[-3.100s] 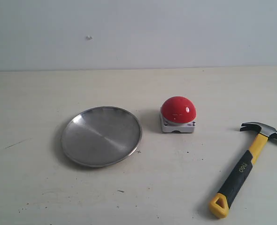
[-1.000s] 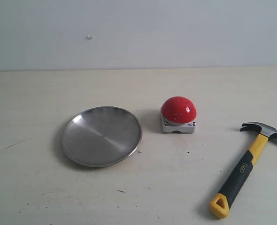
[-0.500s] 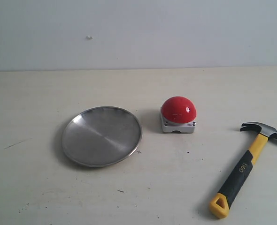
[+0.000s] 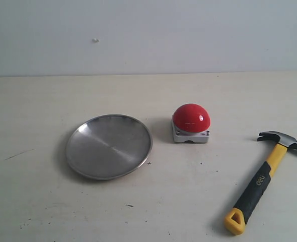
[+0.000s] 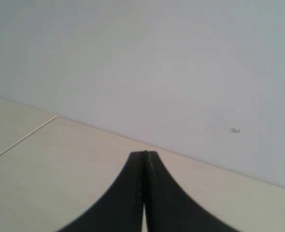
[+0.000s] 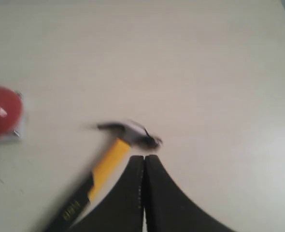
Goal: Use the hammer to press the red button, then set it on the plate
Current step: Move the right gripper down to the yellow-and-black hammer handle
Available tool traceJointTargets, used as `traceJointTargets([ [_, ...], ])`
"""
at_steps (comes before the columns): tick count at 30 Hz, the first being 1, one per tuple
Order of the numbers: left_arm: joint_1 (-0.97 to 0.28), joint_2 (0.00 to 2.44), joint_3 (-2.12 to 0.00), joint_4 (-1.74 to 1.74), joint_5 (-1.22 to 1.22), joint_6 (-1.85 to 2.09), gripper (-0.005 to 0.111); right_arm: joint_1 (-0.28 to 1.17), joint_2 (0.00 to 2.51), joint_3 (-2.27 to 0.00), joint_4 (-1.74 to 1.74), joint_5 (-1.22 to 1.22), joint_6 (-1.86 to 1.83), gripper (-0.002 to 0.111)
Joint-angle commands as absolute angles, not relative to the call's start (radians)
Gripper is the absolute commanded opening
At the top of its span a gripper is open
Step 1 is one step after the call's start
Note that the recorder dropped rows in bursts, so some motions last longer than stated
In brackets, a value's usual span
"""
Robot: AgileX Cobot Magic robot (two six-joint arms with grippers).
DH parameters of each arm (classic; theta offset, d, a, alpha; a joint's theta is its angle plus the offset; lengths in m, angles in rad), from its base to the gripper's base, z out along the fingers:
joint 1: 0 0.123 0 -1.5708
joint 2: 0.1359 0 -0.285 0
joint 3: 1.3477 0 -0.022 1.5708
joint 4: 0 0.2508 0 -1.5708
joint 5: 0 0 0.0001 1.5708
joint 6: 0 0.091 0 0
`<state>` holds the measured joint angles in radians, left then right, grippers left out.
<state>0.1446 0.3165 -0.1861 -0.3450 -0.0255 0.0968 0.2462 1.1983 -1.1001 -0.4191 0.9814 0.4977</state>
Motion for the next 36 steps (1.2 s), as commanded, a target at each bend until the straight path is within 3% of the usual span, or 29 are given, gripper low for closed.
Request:
traceJointTargets([
  [1,0.140,0.313,-0.185,-0.349,-0.034,0.100,0.000,0.206,1.311,-1.079,-0.388,1.219,0.549,0.003],
  [12,0.140,0.313,-0.185,-0.349,-0.034,0.100,0.000,0.204,1.364,-0.875,-0.171,0.897,0.910,0.012],
  [15,0.140,0.313,-0.185,-0.349,-0.034,0.100,0.000,0.204,1.364,-0.827,-0.211,0.811,1.023,0.022],
  [21,0.140,0.313,-0.185,-0.349,-0.034,0.100,0.000,0.204,1.392,-0.748,-0.281,0.632,1.094,0.056],
  [23,0.140,0.313,-0.185,-0.349,-0.034,0.100,0.000,0.204,1.426,-0.740,-0.285,0.593,1.146,0.063],
  [36,0.140,0.313,-0.185,-0.349,-0.034,0.100,0.000,0.185,1.637,-0.787,-0.334,0.512,1.313,0.066],
])
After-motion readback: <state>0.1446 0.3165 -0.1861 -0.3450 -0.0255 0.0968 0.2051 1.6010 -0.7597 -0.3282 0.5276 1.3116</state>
